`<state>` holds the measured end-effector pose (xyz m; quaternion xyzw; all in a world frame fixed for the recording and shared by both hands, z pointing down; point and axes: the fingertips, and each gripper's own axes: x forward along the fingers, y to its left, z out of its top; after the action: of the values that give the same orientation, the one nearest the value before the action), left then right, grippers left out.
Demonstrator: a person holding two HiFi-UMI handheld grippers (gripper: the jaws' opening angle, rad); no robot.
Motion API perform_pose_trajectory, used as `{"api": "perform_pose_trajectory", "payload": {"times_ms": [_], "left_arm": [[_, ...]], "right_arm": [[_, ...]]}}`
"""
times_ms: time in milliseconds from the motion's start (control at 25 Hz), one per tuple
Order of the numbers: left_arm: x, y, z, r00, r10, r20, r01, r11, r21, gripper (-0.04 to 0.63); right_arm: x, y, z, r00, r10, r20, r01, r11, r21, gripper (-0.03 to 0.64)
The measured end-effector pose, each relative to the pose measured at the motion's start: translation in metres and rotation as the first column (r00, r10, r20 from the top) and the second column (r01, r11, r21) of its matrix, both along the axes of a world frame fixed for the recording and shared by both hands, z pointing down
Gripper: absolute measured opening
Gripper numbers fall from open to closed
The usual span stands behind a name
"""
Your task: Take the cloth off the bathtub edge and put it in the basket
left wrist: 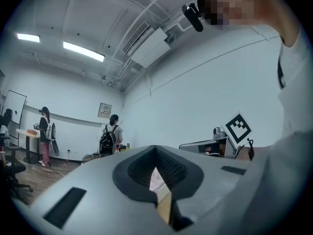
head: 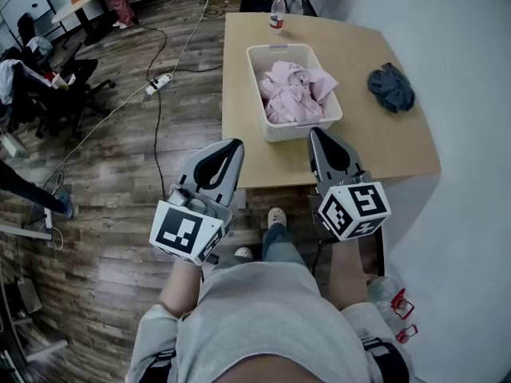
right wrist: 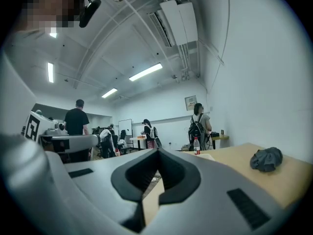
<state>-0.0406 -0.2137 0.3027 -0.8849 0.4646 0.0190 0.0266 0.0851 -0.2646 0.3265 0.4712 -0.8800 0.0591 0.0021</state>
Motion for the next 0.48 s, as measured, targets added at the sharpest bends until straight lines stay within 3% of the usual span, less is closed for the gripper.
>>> {"api": "perform_pose_trajectory", "payload": {"times_ms": [480], "left_arm": [[0.014,0.026,0.0,0.997,0.079,-0.007,-0.079,0.997,0.014,-0.003]], "right_arm": [[-0.007,0.046,-0.018,1.0,-0.001,0.027,-0.001,0.998,0.069,0.009]]}}
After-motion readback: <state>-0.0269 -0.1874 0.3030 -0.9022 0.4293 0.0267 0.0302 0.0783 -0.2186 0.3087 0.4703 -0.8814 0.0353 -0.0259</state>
